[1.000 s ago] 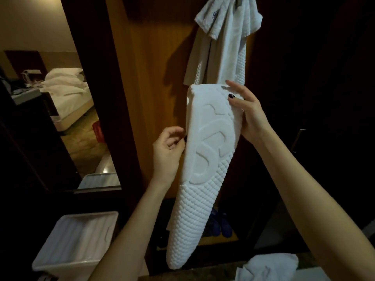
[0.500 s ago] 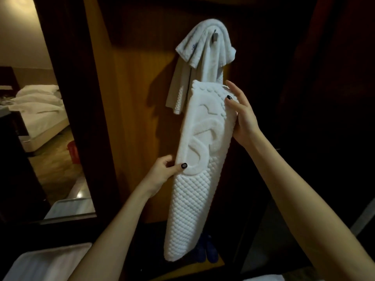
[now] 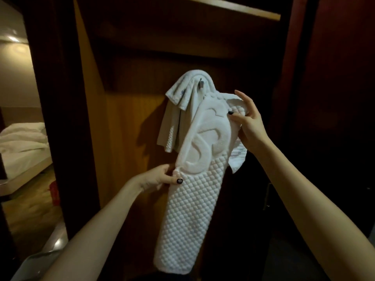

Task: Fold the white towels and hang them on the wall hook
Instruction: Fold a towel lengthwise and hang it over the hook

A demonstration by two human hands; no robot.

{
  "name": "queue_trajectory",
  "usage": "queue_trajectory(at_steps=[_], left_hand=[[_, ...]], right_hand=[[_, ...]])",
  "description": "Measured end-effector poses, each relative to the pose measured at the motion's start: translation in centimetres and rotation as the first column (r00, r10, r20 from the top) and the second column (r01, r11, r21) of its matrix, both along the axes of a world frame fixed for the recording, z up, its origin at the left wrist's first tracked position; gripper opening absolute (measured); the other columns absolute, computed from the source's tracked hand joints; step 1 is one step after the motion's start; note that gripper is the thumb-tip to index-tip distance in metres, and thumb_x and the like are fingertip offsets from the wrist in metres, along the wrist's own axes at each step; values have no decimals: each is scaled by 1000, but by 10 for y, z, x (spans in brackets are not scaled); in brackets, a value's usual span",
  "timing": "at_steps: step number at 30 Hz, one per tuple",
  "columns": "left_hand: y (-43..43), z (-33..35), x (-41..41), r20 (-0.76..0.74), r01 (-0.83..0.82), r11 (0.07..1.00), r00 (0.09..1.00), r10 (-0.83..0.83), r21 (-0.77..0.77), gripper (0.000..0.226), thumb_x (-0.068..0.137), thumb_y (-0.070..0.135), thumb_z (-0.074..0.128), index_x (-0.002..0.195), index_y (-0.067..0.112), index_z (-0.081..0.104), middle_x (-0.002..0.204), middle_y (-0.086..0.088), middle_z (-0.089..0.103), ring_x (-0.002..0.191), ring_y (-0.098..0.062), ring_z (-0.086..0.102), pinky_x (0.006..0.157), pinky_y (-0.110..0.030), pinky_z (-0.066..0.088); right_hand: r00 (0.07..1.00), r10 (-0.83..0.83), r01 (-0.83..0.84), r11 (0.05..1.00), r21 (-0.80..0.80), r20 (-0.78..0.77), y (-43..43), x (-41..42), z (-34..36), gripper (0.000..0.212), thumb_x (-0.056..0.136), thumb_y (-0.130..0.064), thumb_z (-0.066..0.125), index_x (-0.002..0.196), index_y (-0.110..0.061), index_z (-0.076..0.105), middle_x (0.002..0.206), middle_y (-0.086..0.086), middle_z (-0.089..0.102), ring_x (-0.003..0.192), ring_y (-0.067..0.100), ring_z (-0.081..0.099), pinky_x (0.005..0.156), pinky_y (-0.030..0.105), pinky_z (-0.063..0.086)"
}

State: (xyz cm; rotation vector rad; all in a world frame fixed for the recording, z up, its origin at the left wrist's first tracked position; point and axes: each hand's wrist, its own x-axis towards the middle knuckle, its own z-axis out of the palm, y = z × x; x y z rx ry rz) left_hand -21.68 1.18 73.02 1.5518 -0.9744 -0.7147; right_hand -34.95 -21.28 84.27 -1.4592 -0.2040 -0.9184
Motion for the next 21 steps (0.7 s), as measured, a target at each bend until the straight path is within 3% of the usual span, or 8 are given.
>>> queue_trajectory(at_steps=[3, 6, 9, 12, 14, 16, 18, 21], left_hand=[[-6, 7, 15, -41, 30, 991, 999, -36, -130, 36, 67, 22, 85, 99, 12, 72, 95, -1, 70, 86, -9, 67, 71, -18, 54], [-11, 37, 38, -22, 30, 986, 999, -34, -162, 57, 60, 30, 88, 107, 7, 67, 104, -9, 71, 94, -20, 69, 73, -27, 55], [-15, 76, 65, 52, 10, 979, 999, 0, -202, 37, 78, 21, 73, 112, 13, 62, 108, -6, 69, 97, -19, 68, 75, -30, 56], [-15, 120, 85, 158, -11, 974, 986, 48, -227, 24, 72, 33, 80, 84, 24, 61, 87, 5, 63, 80, -10, 62, 69, -23, 51], [-18, 149, 94, 207, -43, 976, 974, 88, -215, 15, 75, 30, 75, 78, 28, 60, 80, 8, 60, 74, -7, 58, 63, -18, 49], [-25, 175, 106, 247, -51, 976, 963, 103, -210, 14, 76, 29, 75, 79, 27, 62, 78, 8, 62, 72, -7, 60, 61, -19, 50], [-33, 199, 119, 295, -86, 975, 945, 145, -205, 20, 77, 33, 73, 88, 20, 64, 87, 2, 65, 79, -14, 63, 68, -26, 53], [-44, 230, 144, 304, -147, 958, 927, 220, -246, 42, 71, 39, 75, 99, 8, 72, 105, -12, 70, 97, -27, 67, 82, -38, 56]], right_hand=[[999, -35, 35, 999, 10, -9, -14, 7, 15, 53, 86, 10, 54, 118, -31, 63, 140, 18, 39, 109, 30, 56, 84, 38, 57], [993, -113, 111, 992, -60, -42, -30, 13, 28, 58, 88, 6, 52, 124, -39, 59, 130, 8, 46, 96, 22, 60, 81, 40, 57], [985, -163, 151, 976, -155, -65, -48, 24, 39, 62, 91, 2, 52, 135, -42, 49, 112, -8, 51, 81, 9, 65, 72, 34, 60], [989, -136, 130, 986, -102, -51, -61, 37, 52, 66, 90, 2, 56, 139, -41, 44, 94, -1, 58, 58, 13, 56, 51, 25, 55], [989, -150, 150, 987, -54, -2, -65, 47, 66, 64, 90, 4, 56, 141, -33, 44, 99, -1, 56, 59, 15, 58, 46, 22, 53], [988, -151, 152, 988, -22, 37, -69, 58, 83, 59, 91, 4, 56, 138, -28, 45, 117, 4, 55, 64, 12, 67, 50, 23, 55], [987, -153, 153, 988, 1, 44, -77, 70, 100, 53, 91, 4, 56, 135, -24, 46, 130, 14, 51, 74, 13, 69, 59, 27, 59], [976, -214, 214, 977, 1, 34, -92, 93, 125, 40, 90, 1, 60, 125, -12, 46, 125, 23, 53, 84, 22, 67, 64, 29, 60]])
